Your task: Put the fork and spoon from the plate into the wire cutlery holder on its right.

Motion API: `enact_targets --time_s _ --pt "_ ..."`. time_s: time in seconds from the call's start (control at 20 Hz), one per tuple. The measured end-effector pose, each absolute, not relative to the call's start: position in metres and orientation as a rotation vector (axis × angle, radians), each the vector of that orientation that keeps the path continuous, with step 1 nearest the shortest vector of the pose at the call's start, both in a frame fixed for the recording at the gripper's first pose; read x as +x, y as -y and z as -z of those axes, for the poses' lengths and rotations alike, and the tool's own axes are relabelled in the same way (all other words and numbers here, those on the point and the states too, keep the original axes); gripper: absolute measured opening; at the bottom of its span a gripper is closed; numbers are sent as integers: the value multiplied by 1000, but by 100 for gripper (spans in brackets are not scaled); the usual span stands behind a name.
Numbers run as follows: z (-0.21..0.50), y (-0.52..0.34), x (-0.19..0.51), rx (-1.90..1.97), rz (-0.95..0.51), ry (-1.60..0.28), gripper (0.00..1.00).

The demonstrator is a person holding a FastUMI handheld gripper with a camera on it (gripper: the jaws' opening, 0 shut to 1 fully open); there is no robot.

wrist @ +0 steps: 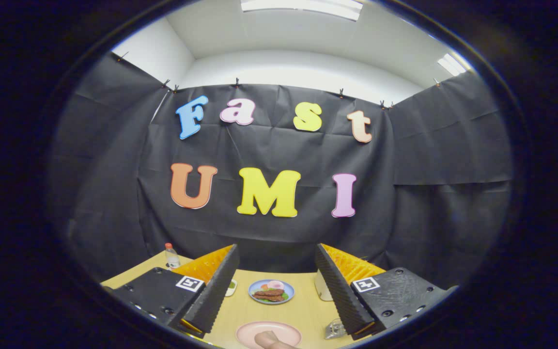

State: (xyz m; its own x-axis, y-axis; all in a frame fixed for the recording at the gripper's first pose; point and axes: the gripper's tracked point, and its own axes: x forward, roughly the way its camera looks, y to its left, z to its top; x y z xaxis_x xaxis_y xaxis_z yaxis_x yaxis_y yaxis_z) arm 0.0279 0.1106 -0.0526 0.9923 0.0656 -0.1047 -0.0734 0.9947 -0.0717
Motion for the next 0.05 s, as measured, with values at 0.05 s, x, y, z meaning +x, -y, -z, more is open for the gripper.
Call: enact_targets --time_s 0.05 --pt "53 -112 25 -72 -79 -109 95"
